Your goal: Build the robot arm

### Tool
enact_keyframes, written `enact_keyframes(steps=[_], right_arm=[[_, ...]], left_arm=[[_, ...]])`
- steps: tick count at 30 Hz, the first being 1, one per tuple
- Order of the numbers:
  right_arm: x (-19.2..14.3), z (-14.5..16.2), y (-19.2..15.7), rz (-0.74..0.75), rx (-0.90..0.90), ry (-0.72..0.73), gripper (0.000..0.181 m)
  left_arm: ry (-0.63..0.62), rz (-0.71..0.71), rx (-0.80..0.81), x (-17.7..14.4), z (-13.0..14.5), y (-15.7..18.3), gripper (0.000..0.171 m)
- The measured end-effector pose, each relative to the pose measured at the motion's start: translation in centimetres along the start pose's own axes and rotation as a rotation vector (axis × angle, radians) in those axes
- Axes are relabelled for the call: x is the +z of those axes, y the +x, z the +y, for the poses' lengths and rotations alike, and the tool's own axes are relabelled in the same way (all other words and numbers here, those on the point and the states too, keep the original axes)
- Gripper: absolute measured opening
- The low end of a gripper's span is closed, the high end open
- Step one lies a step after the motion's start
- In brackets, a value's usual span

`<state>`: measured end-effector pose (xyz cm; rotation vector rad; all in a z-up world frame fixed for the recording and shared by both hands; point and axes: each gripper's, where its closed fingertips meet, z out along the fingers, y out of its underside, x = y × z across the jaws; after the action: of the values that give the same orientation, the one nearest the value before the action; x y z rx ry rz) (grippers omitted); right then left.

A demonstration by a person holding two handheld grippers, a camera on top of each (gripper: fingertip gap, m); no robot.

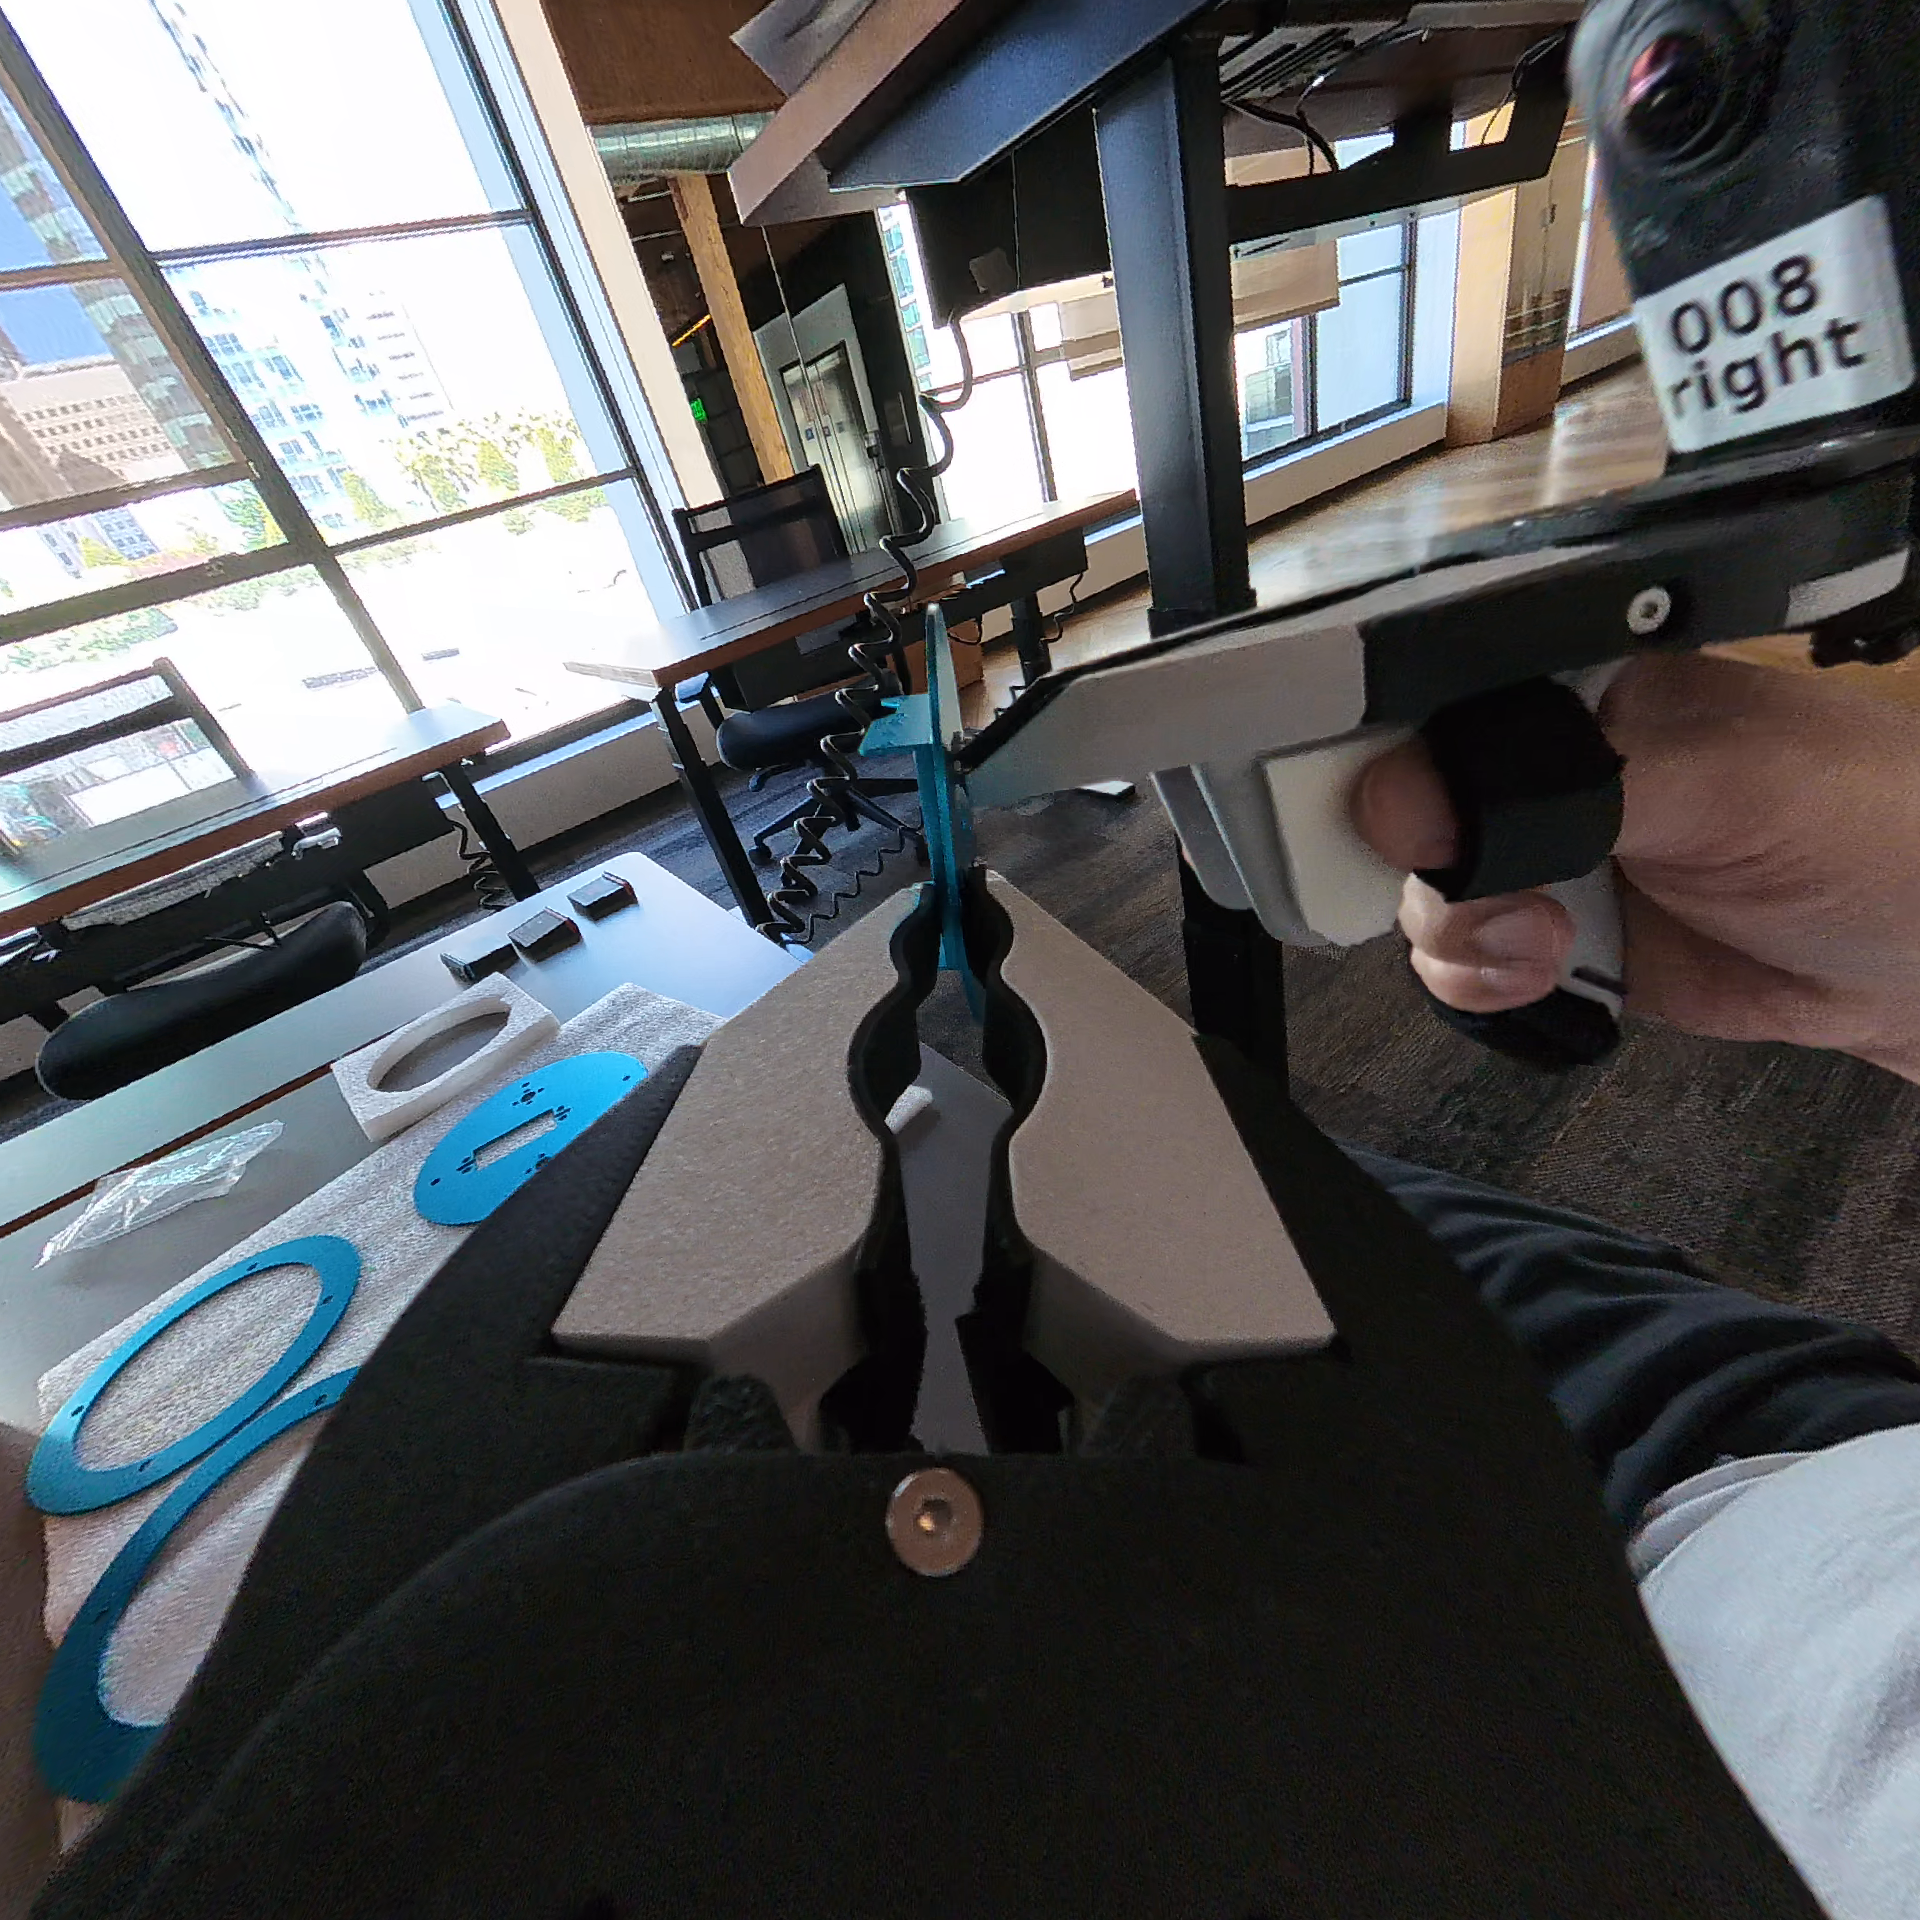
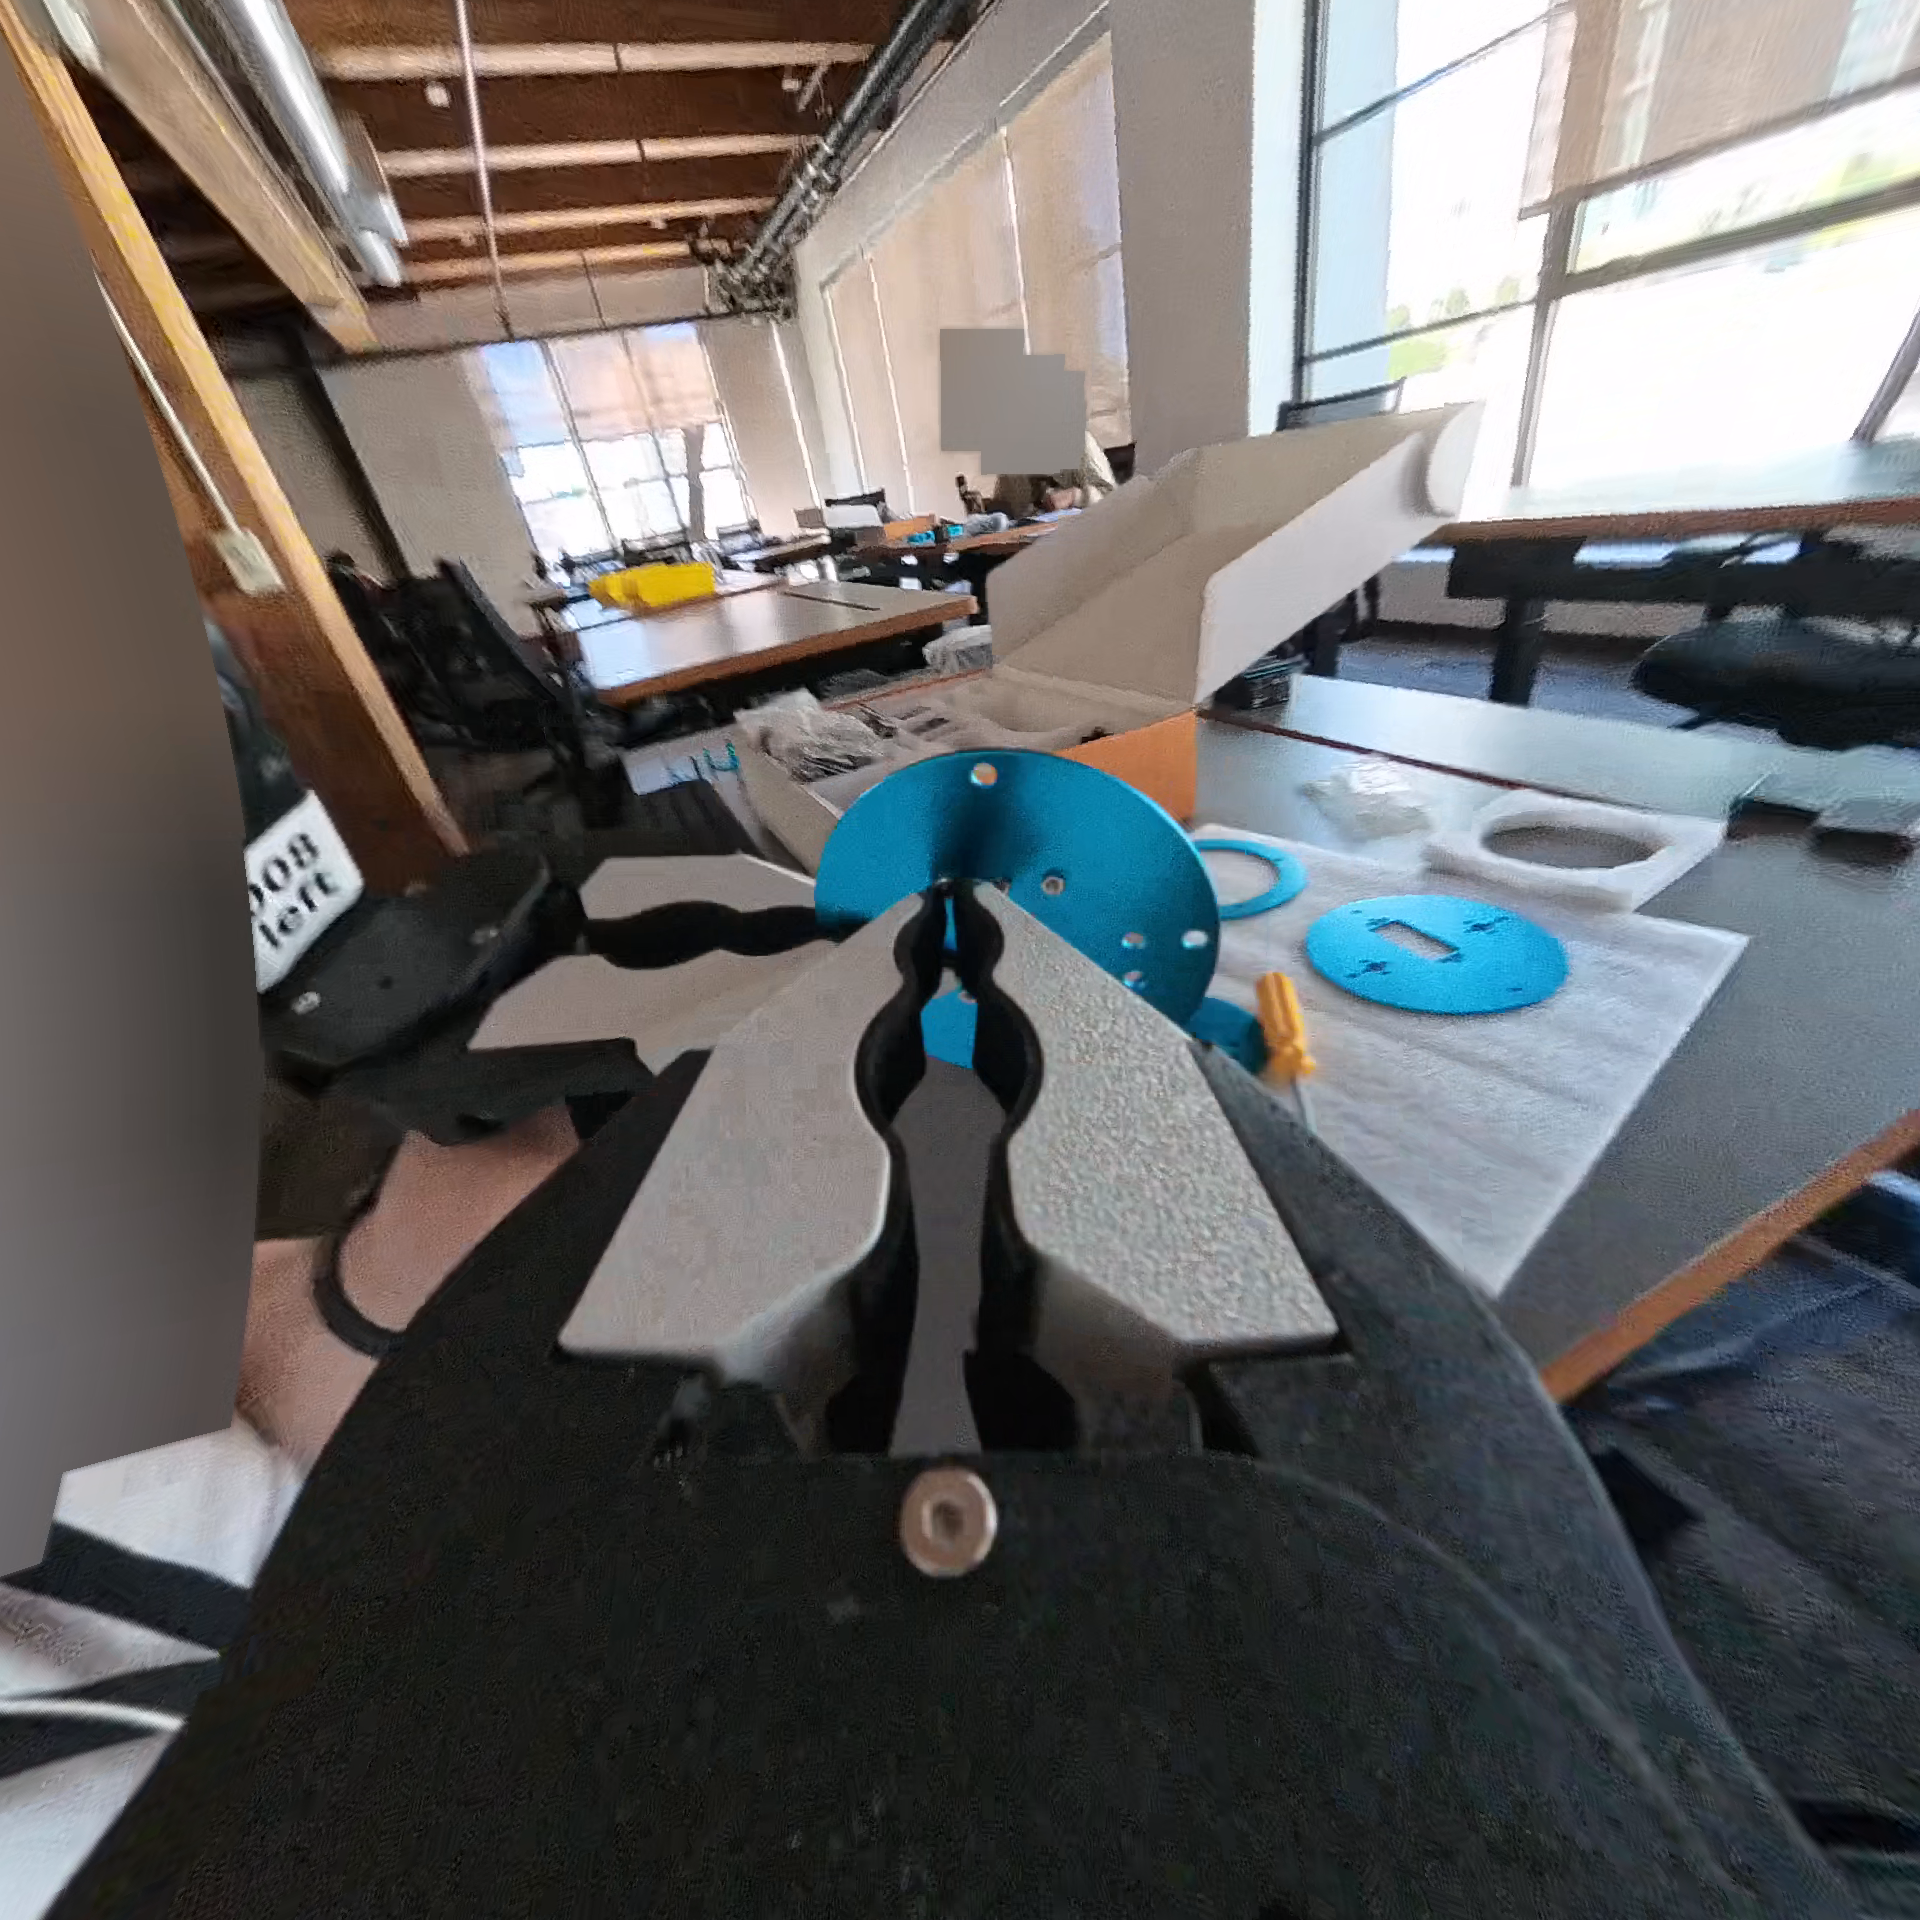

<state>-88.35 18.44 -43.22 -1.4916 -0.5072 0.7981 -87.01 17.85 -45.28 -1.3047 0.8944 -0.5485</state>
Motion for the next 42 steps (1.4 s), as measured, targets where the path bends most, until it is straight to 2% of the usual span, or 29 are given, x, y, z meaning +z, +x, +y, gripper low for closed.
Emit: enact_keyframes(steps=[4, 6, 8, 11, 14, 16, 18, 26, 29, 32, 35, 40, 42], right_arm=[[0.1, 0.0, 0.0, -0.129, 0.393, 0.068, 0.001], [0.0, -0.1, -0.1, -0.153, 0.38, 0.095, 0.001], [-0.1, -0.4, 0.0, -0.088, 0.173, 0.107, 0.002], [-0.6, -1.4, -0.4, 0.075, -0.331, 0.082, 0.006], [-0.8, -1.6, -0.2, 0.287, -0.884, -0.043, 0.011], [-0.7, -1.2, 0.0, 0.389, -1.168, -0.132, 0.009], [-0.4, -0.5, -0.1, 0.402, -1.236, -0.183, 0.009], [-0.2, -0.3, -0.2, 0.397, -1.226, -0.191, 0.002], [-0.1, -0.3, -0.2, 0.368, -1.117, -0.17, 0.001], [-0.1, -0.6, -0.4, 0.29, -0.859, -0.094, 0.002], [-0.2, -0.7, -0.4, 0.184, -0.508, -0.014, 0.001], [-0.1, -0.6, -0.1, -0.065, 0.223, 0.084, 0.001], [-0.2, -0.7, -0.1, -0.157, 0.405, 0.128, 0.0]], left_arm=[[0.003, -0.01, 0.004, 0.0, 0.0, -0.2, 0.003], [0.005, -0.003, -0.011, 0.0, -0.1, -0.2, 0.003], [0.006, -0.003, -0.009, 0.0, 0.0, -0.2, 0.003], [-0.009, -0.009, 0.007, 0.1, 0.2, -0.1, 0.003], [-0.007, 0.0, -0.015, 0.1, 0.2, -0.1, 0.003], [-0.006, 0.0, -0.015, 0.1, 0.1, 0.0, 0.003], [-0.003, 0.003, -0.015, 0.1, 0.0, 0.1, 0.003], [-0.006, 0.011, -0.015, 0.0, 0.0, 0.3, 0.003], [0.002, 0.004, -0.014, 0.0, 0.0, 0.2, 0.003], [0.02, -0.004, -0.009, -0.1, -0.3, 0.2, 0.003], [0.023, -0.024, 0.02, -0.1, -0.4, 0.1, 0.003], [0.017, -0.067, 0.085, -0.1, -0.2, -0.1, 0.003], [0.015, -0.078, 0.107, -0.1, -0.2, -0.2, 0.003]])
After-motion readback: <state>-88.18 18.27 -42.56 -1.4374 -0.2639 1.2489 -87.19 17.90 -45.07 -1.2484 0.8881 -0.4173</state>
